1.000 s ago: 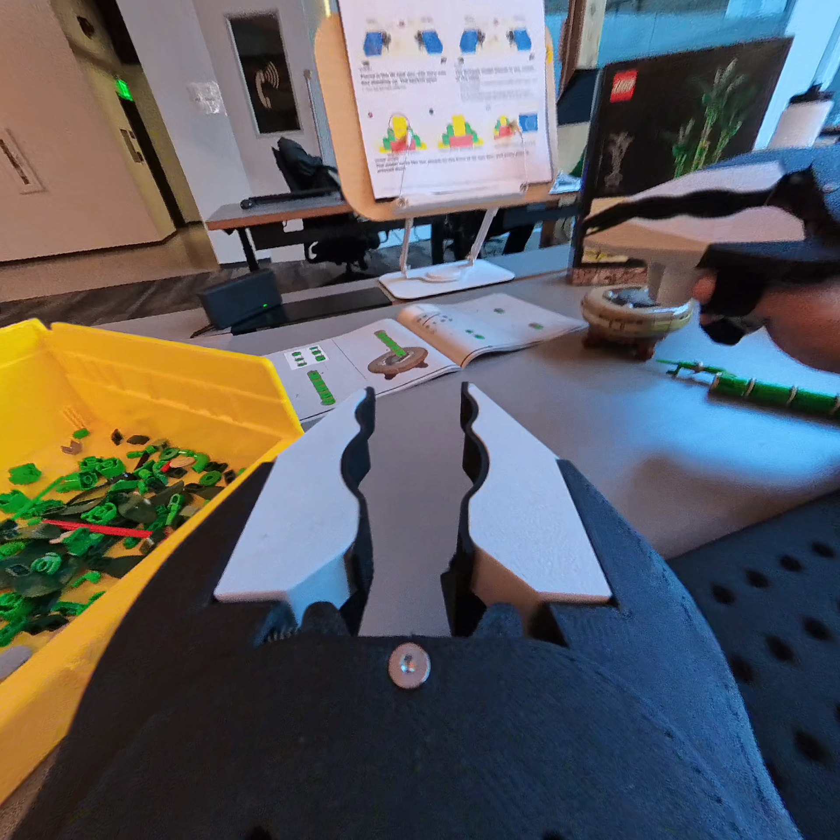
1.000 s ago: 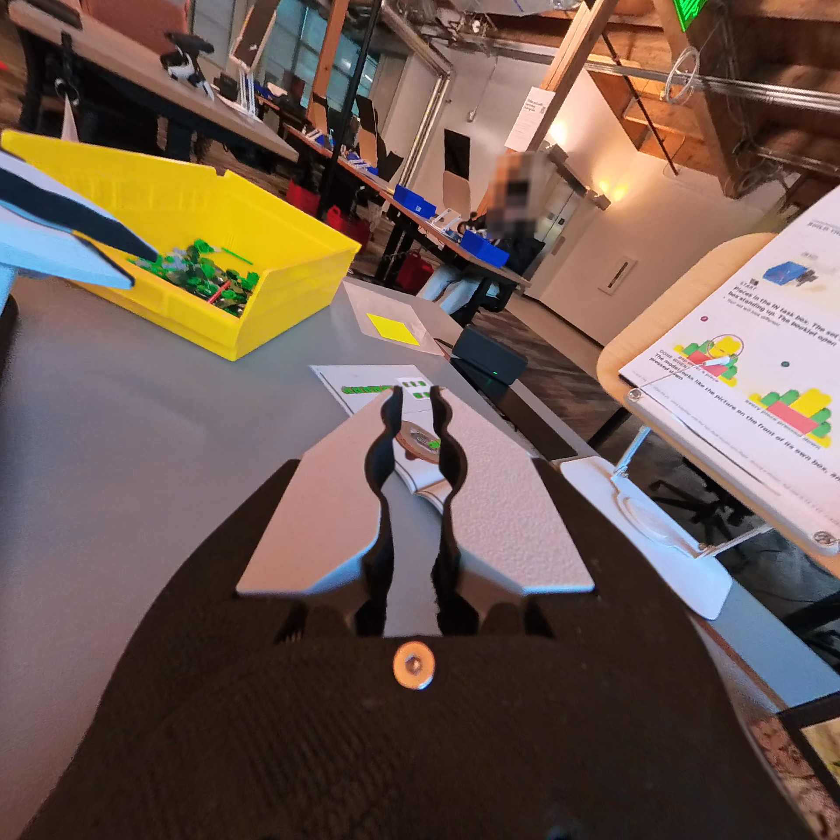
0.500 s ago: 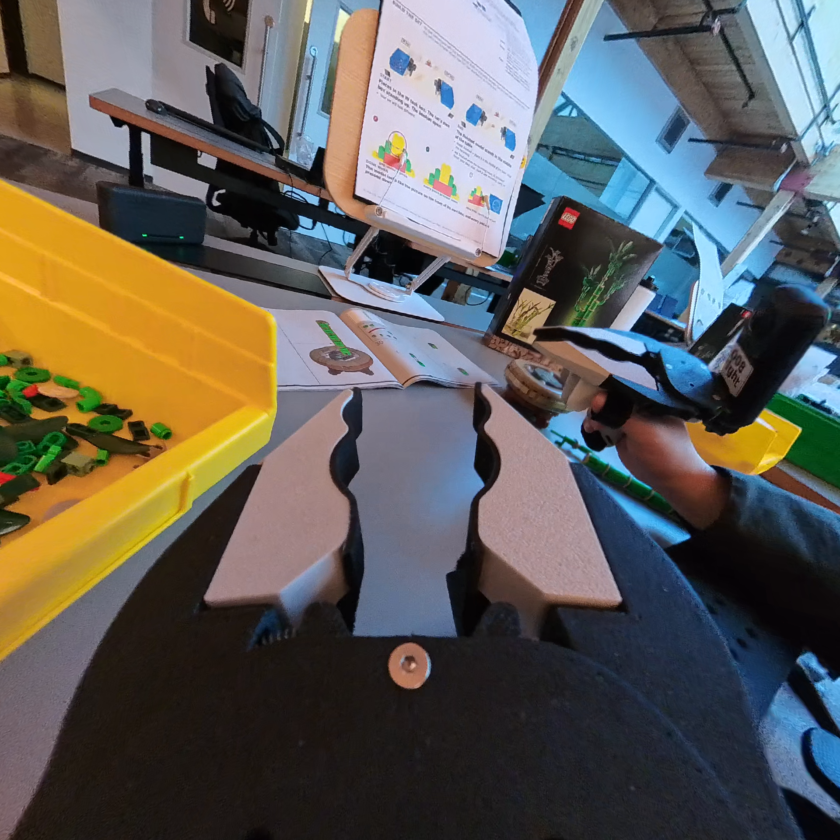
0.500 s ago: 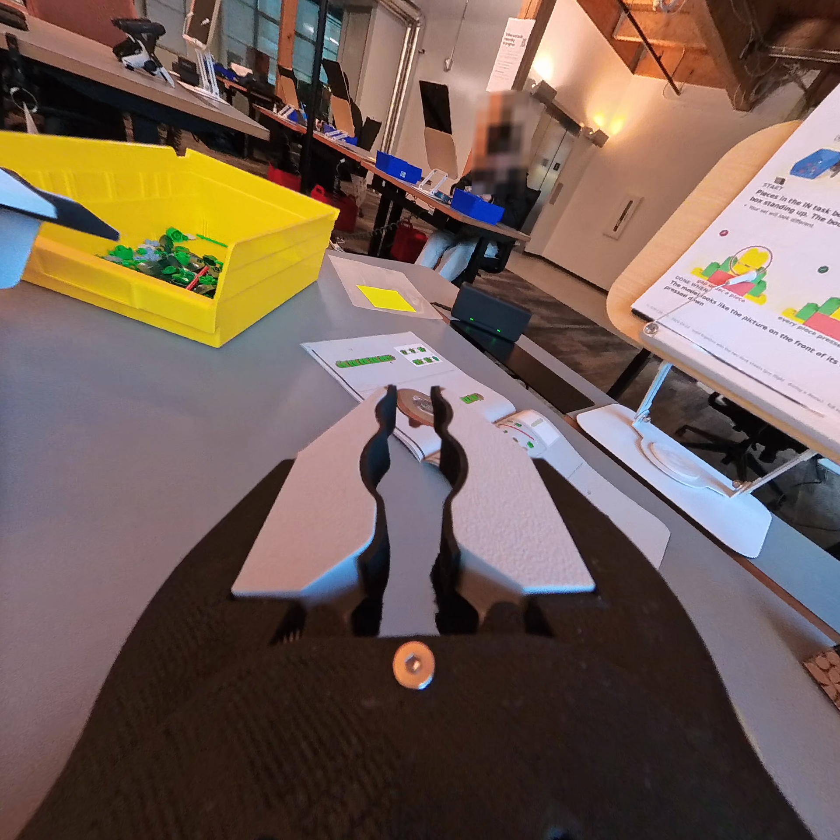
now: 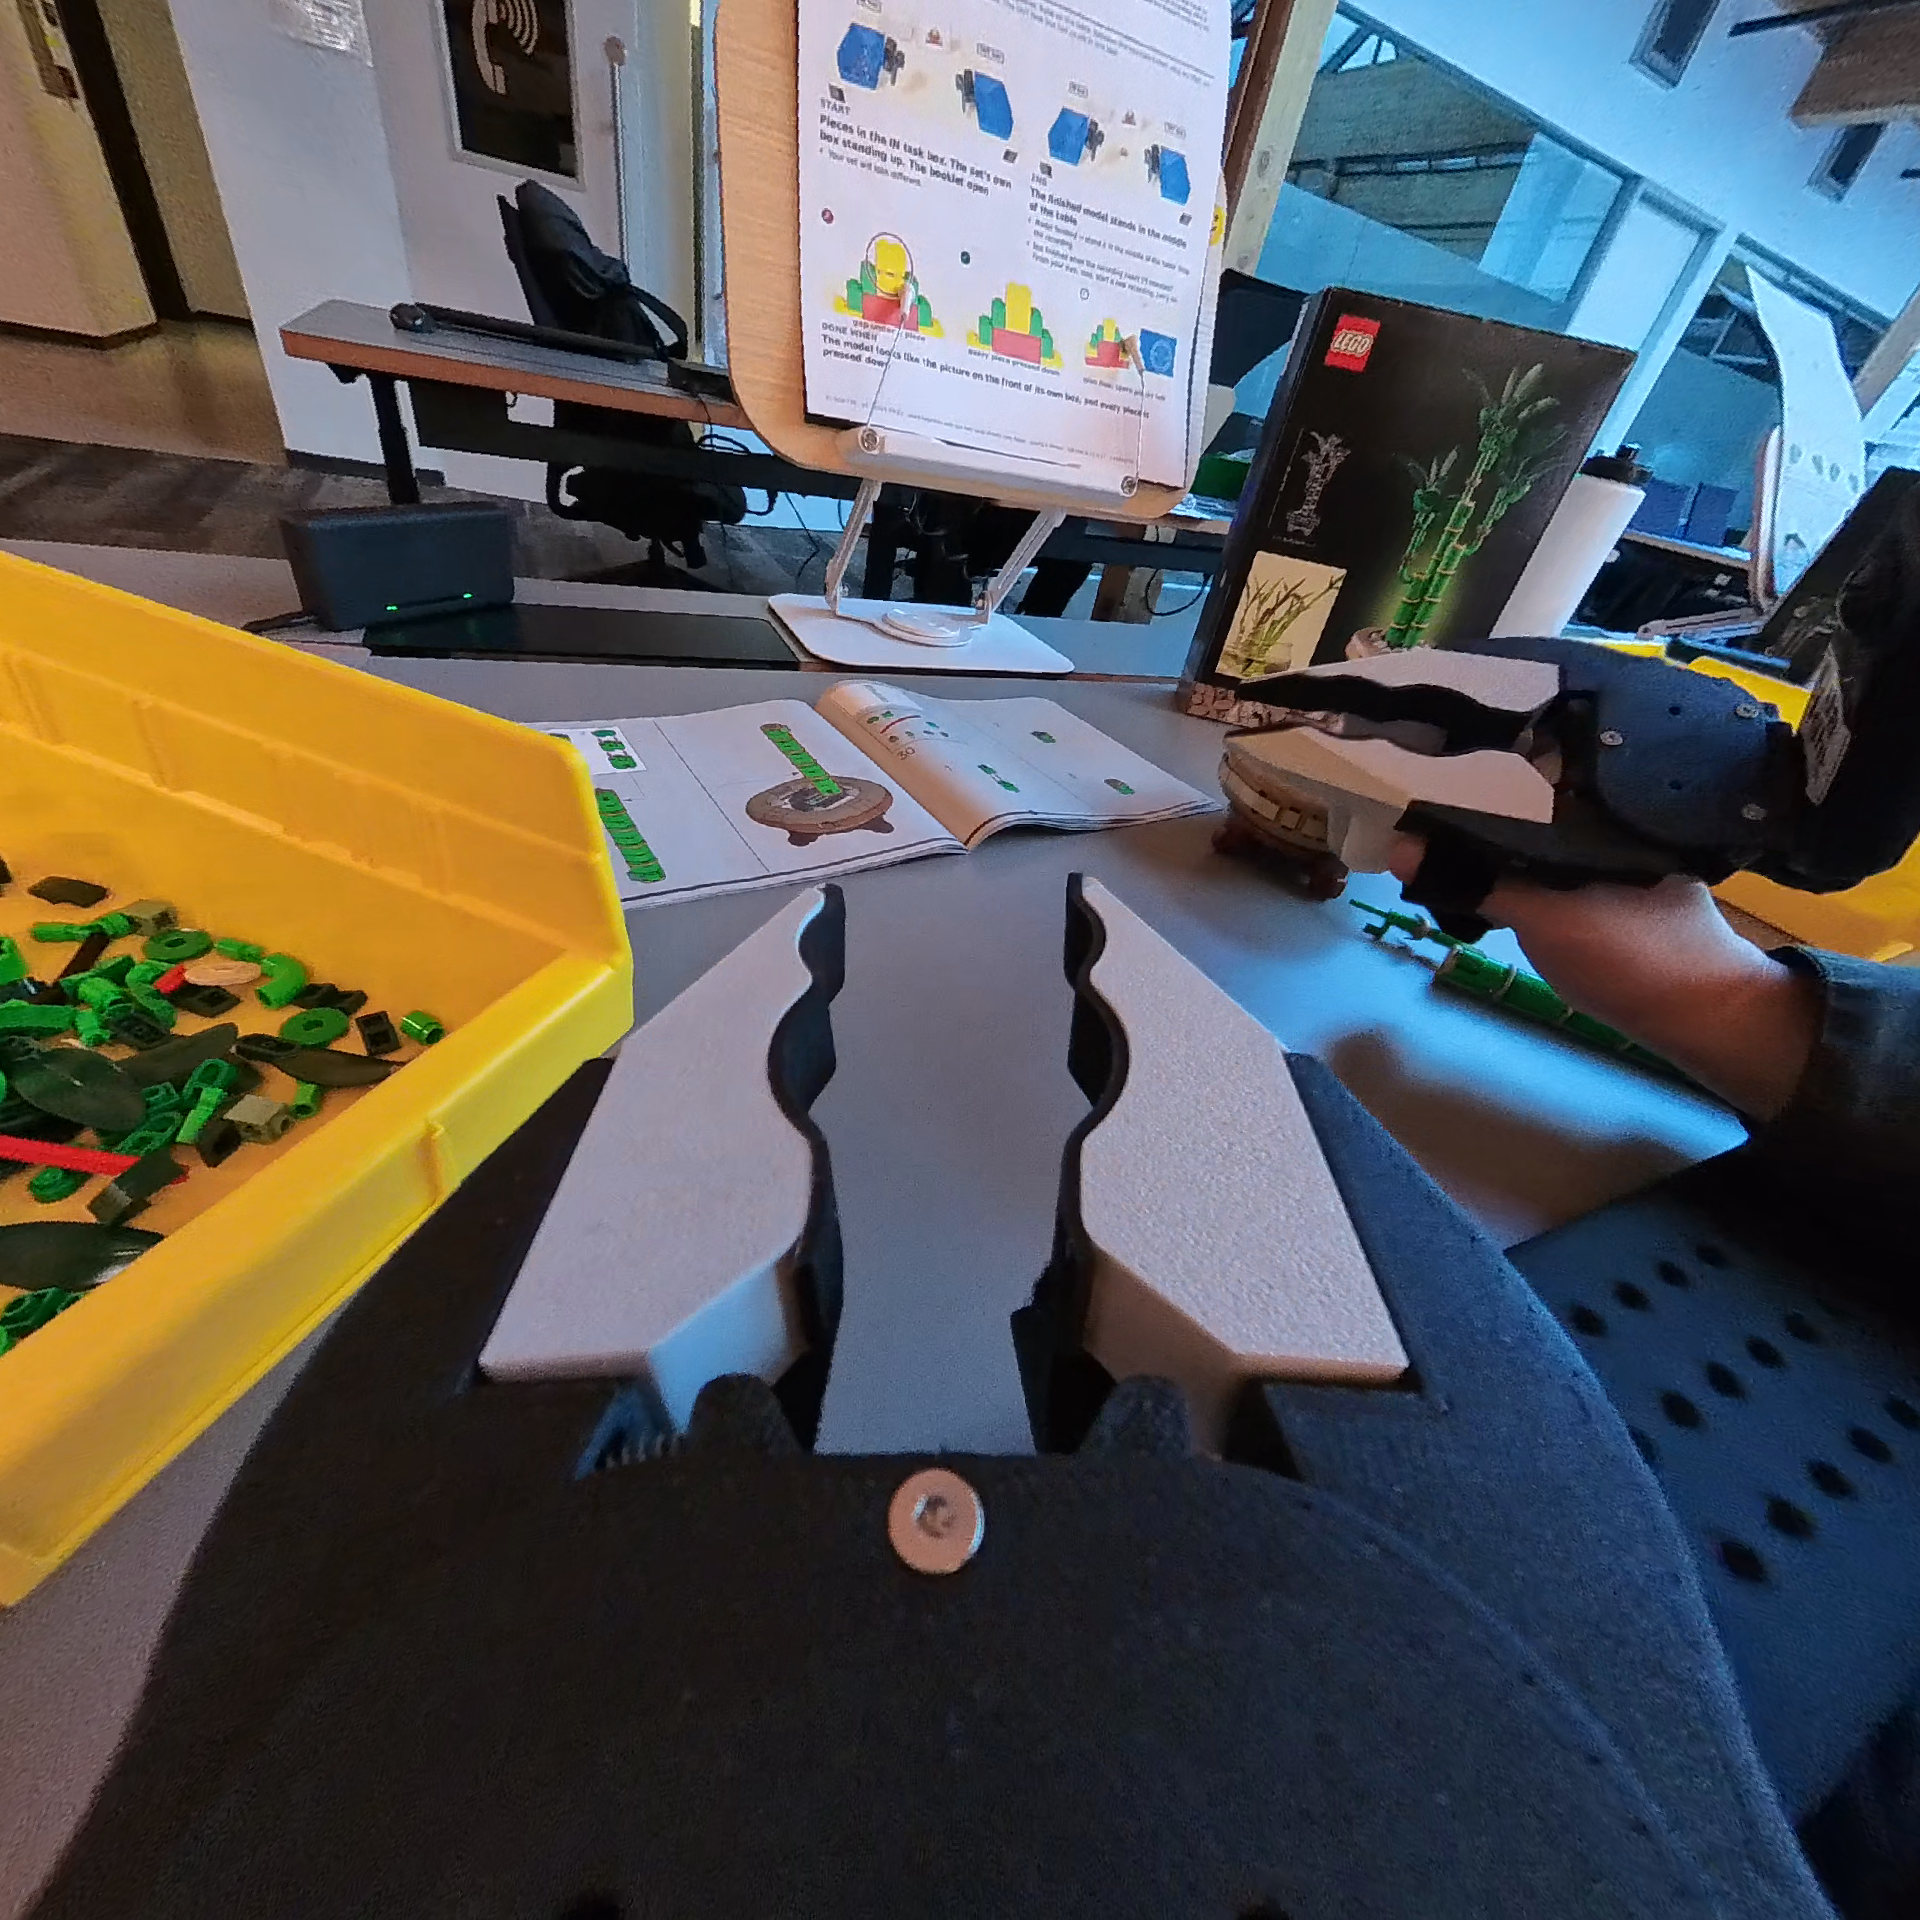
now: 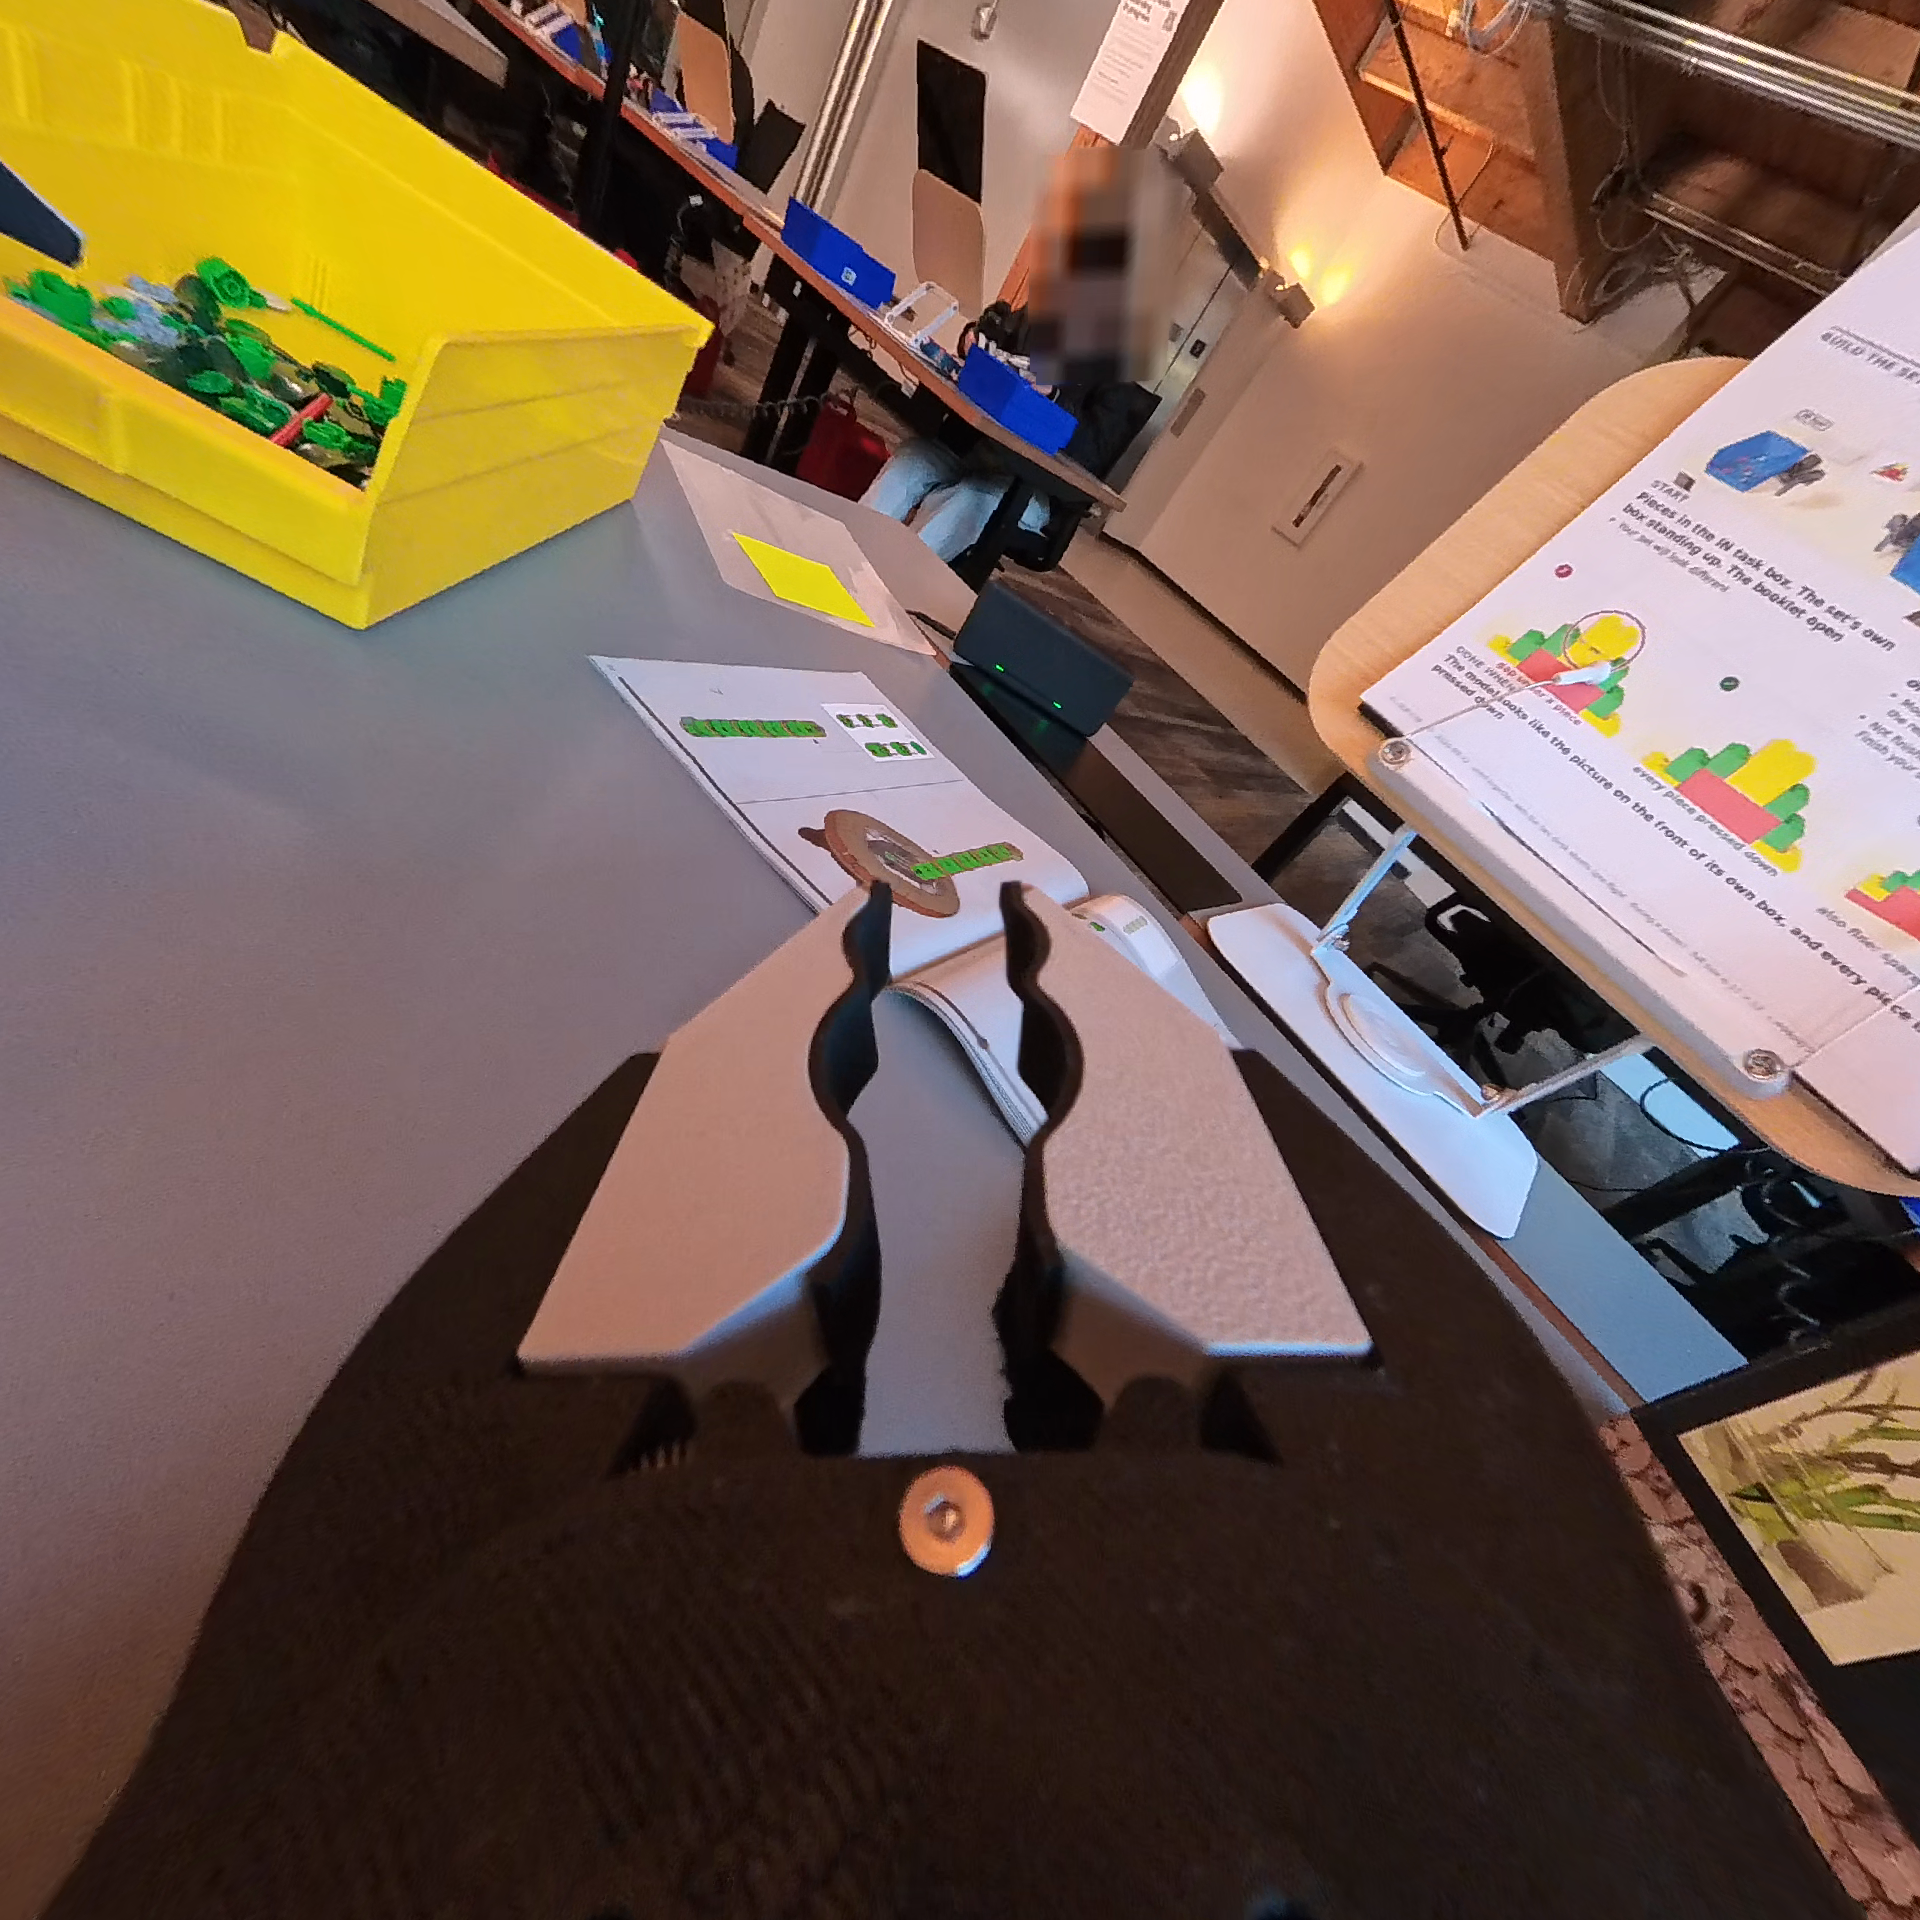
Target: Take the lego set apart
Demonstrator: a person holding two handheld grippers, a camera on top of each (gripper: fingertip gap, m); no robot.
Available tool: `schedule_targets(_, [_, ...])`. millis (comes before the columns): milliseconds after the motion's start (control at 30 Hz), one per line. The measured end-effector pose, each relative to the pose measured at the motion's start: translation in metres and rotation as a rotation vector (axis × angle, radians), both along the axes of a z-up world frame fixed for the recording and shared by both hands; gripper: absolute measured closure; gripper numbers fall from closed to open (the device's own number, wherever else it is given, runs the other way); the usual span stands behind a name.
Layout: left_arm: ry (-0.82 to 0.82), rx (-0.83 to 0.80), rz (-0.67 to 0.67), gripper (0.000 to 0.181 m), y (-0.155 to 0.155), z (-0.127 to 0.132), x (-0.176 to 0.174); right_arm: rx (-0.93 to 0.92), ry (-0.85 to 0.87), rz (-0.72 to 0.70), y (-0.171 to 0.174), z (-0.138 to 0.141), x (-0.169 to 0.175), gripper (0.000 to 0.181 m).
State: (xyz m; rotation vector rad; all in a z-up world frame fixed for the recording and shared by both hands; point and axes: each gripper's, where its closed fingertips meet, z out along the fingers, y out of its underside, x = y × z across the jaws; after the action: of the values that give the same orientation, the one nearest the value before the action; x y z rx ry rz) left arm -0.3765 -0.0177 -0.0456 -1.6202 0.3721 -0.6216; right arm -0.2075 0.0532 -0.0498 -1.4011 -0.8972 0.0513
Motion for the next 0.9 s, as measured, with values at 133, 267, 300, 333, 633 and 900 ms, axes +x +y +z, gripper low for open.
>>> schedule_targets(133, [0.003, 0.005, 0.000, 0.141, 0.000, 0.000, 0.000, -0.014, -0.012, -0.020, 0.004, -0.005, 0.003, 0.159])
schedule_targets(267, [0.009, 0.000, -0.002, 0.141, 0.000, 0.000, 0.001, -0.025, -0.008, -0.039, 0.007, -0.008, 0.007, 0.159])
schedule_targets(300, [0.013, 0.000, -0.002, 0.141, 0.000, -0.001, 0.001, -0.025, -0.007, -0.043, 0.007, -0.008, 0.007, 0.159])
schedule_targets(333, [0.017, 0.001, -0.001, 0.142, 0.000, -0.001, 0.002, -0.024, -0.007, -0.047, 0.008, -0.008, 0.008, 0.159])
schedule_targets(633, [0.036, 0.003, -0.004, 0.142, 0.000, -0.002, 0.004, -0.034, -0.034, -0.057, 0.009, -0.013, 0.008, 0.159])
schedule_targets(900, [0.021, 0.014, -0.009, 0.143, -0.001, 0.000, 0.003, -0.045, -0.049, -0.063, 0.010, -0.017, 0.009, 0.159])
